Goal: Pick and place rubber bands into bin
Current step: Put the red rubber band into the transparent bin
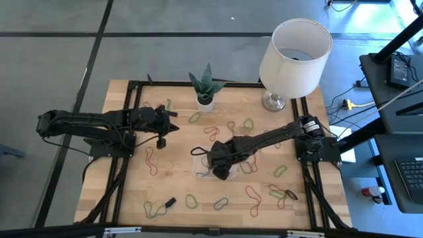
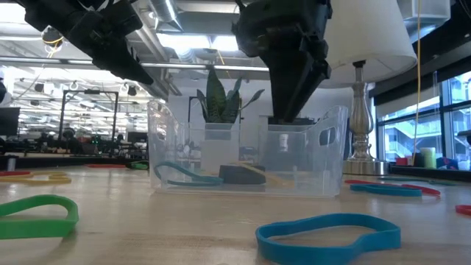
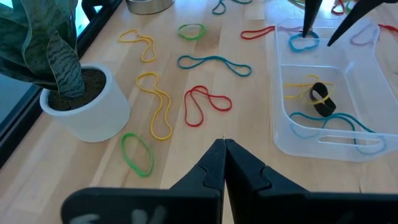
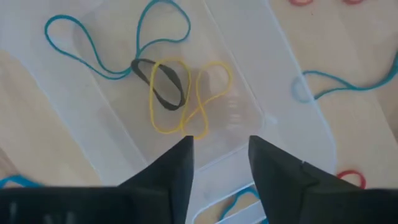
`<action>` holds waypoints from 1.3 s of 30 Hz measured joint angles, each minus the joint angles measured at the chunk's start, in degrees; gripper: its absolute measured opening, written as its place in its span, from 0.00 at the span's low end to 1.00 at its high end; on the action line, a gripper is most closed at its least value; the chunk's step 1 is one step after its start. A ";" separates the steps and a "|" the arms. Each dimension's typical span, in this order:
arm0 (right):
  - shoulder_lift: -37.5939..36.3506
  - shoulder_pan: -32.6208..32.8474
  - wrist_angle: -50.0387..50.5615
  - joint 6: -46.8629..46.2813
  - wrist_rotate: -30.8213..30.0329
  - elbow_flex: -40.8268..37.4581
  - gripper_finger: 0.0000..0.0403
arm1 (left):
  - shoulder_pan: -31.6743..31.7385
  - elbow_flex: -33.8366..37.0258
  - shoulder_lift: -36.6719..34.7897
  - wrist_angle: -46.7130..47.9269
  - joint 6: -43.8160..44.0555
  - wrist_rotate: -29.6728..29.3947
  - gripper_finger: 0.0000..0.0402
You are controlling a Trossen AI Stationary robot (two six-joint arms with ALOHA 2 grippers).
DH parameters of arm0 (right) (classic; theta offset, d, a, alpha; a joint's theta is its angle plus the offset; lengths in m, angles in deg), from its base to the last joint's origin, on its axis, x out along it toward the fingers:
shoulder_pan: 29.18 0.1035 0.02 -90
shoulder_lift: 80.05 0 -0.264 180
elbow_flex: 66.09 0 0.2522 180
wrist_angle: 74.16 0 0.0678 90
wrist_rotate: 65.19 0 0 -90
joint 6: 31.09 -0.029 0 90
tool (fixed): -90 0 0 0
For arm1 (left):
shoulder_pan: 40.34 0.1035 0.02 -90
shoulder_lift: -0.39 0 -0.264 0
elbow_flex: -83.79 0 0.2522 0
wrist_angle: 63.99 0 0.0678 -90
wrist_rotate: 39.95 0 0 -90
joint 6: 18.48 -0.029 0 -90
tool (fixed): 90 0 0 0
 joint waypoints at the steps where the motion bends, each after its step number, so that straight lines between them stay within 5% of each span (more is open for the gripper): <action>1: 0.00 -0.11 0.01 0.34 0.02 0.00 0.38 | 0.00 0.00 0.00 0.00 0.00 0.00 0.01; 13: -11.34 -2.81 -2.18 8.61 -1.11 -2.93 0.18 | 0.00 0.00 0.00 -0.02 -0.04 0.02 0.01; 19: -25.76 -3.66 -9.31 6.98 -3.46 -18.08 0.02 | 0.00 0.00 0.00 -0.55 -0.04 0.11 0.01; 27: -47.53 -3.62 -20.52 2.91 -4.58 -41.88 0.05 | -0.27 -4.65 0.33 6.16 1.51 -2.45 0.01; 34: -58.58 -4.06 -20.74 1.52 -4.58 -54.04 0.01 | -2.05 -15.20 4.40 27.54 26.29 -8.53 0.01; 39: -61.50 -4.04 -32.94 8.96 -4.90 -61.35 0.01 | -2.80 -18.01 6.96 35.60 43.84 -8.73 0.01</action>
